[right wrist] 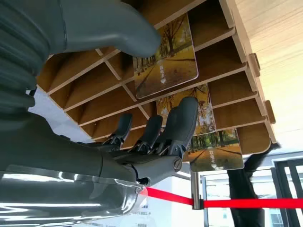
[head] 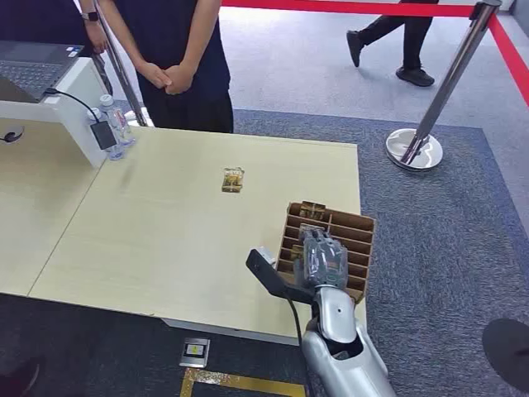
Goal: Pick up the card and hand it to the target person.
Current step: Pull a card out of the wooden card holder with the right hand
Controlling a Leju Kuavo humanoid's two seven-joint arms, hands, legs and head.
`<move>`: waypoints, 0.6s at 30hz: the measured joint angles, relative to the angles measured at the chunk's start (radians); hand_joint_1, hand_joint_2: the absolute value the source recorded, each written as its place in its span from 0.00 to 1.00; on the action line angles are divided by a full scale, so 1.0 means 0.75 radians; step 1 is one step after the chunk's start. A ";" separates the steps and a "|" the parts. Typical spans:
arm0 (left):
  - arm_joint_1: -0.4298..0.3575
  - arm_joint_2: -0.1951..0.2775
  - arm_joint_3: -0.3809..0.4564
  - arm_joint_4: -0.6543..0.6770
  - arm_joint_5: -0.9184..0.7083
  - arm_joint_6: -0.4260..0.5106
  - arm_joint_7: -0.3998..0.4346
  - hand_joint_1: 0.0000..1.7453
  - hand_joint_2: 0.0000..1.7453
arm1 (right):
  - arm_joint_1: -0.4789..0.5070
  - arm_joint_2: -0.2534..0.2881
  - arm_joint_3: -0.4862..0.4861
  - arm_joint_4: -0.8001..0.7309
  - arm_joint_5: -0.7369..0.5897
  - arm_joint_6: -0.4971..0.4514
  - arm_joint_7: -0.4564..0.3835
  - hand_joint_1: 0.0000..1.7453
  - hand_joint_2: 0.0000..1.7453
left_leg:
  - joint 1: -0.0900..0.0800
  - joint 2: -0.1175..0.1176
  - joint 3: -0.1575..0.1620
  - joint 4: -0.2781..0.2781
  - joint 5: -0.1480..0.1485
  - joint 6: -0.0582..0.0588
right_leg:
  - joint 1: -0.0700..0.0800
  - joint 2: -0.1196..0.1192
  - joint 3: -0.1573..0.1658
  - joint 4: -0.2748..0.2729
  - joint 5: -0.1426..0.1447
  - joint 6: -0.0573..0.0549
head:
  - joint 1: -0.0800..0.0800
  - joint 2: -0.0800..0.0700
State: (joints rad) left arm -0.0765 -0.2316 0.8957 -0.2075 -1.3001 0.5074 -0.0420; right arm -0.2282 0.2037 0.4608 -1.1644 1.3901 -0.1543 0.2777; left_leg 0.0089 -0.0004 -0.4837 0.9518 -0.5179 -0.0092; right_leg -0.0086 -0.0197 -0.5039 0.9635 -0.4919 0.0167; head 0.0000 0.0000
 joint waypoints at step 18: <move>0.000 -0.001 0.000 0.000 -0.001 0.000 -0.002 0.00 1.00 | -0.009 0.000 -0.006 0.041 0.015 -0.020 0.009 0.76 1.00 | 0.000 0.000 0.000 0.000 0.000 0.000 | 0.000 0.000 0.000 0.000 0.000 0.000 | 0.000 0.000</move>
State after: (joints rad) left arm -0.0765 -0.2319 0.8957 -0.2075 -1.3010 0.5074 -0.0432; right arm -0.2350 0.2037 0.4562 -1.1339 1.4014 -0.1695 0.2844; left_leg 0.0089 -0.0004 -0.4835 0.9518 -0.5178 -0.0093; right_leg -0.0086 -0.0197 -0.5039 0.9636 -0.4919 0.0167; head 0.0000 0.0000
